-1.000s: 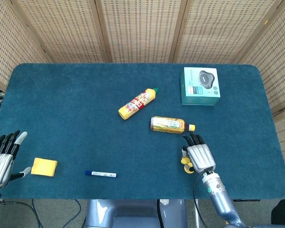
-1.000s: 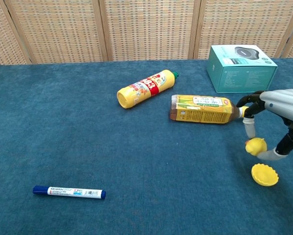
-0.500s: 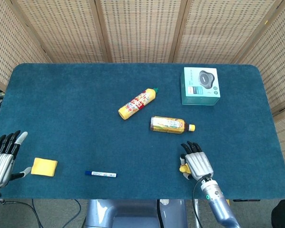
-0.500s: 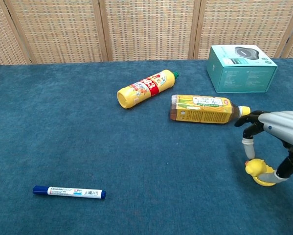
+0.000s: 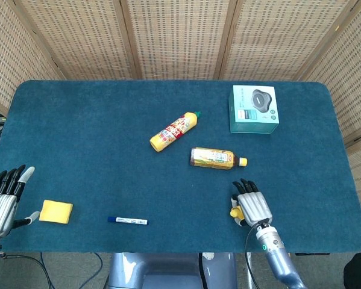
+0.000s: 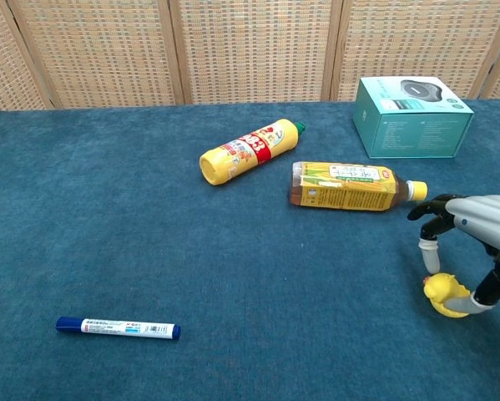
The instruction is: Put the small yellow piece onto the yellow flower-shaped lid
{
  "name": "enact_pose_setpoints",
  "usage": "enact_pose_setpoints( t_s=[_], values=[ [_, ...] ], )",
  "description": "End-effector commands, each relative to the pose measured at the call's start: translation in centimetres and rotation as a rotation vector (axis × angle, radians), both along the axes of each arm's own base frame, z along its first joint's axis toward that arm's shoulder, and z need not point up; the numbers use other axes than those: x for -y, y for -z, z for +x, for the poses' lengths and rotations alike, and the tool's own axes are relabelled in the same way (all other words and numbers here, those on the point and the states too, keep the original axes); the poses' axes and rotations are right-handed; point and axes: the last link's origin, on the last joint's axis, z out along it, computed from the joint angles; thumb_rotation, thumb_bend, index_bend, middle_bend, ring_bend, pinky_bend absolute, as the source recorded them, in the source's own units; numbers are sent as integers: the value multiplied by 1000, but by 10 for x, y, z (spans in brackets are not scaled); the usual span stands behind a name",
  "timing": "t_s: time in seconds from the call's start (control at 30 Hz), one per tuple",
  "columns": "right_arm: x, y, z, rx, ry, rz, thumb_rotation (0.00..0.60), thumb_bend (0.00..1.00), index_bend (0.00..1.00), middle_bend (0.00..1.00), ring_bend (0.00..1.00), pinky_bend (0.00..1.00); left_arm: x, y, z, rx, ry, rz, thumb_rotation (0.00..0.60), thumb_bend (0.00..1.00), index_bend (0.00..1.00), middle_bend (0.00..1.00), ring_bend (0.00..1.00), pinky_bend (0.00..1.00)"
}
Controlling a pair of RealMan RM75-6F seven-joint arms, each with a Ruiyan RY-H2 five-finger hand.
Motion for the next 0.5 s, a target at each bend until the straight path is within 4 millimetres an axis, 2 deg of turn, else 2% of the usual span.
enact_pose_setpoints(
  t_s=[0.03,0.43,0.5],
  values=[
    [1,0,-1,-4,0,-2,600,185,565,110,0,84,0,0,0,-1,-1,-1,600,147,0,0,0,0],
    [3,-2,-8,-37,15,-5,600,187,564,110,0,78,0,0,0,-2,-2,-2,600,146,0,0,0,0],
    [8,-2,-7,-39,10,-9,600,185,562,108,0,76,0,0,0,-2,-2,-1,600,146,0,0,0,0]
  ],
)
